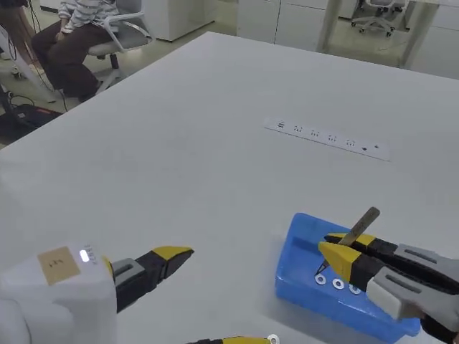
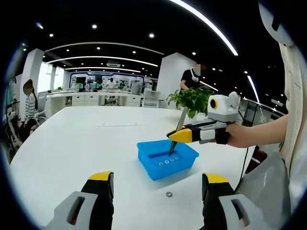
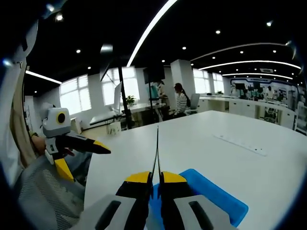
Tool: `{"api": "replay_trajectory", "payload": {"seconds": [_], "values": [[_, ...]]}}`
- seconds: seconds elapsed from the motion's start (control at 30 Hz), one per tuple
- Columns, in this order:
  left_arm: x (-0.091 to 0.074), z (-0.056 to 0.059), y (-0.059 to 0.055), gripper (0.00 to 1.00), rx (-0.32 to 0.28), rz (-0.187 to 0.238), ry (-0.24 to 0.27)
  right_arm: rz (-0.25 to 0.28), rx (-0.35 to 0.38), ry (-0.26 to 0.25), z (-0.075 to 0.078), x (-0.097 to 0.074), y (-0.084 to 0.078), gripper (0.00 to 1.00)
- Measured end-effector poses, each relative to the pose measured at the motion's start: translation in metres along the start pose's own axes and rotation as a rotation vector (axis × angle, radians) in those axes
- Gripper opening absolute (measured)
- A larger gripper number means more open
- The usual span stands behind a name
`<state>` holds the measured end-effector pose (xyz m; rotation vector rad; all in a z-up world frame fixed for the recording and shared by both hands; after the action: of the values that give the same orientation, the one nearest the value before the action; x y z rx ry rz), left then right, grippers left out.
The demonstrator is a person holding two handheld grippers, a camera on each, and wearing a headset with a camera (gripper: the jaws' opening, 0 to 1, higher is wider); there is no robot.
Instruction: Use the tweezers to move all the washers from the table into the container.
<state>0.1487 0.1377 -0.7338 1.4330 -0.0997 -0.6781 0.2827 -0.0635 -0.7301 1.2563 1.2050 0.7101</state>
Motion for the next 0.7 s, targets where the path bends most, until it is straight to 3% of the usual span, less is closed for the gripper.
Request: {"api": "replay_trajectory", "payload": {"seconds": [0.3,0.7], "values": [[-0.001,0.0,0.0,0.76,0.0,0.003,-0.001,-0.001,0.029,0.05,-0.009,0.0,-0.007,0.04],[-0.001,0.0,0.0,0.76,-0.001,0.005,0.0,-0.06,0.086,0.111,-0.023,0.015,-0.032,0.04]]}}
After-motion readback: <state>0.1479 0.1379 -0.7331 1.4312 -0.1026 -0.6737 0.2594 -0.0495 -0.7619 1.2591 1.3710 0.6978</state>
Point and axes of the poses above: the centre of the closed fingertips' face, and the gripper's own axes: x roughly forward along the fingers, z roughly to its right, y roughly out of its top, the point moved 10 cm from there along -x, roughly backward along the fingers
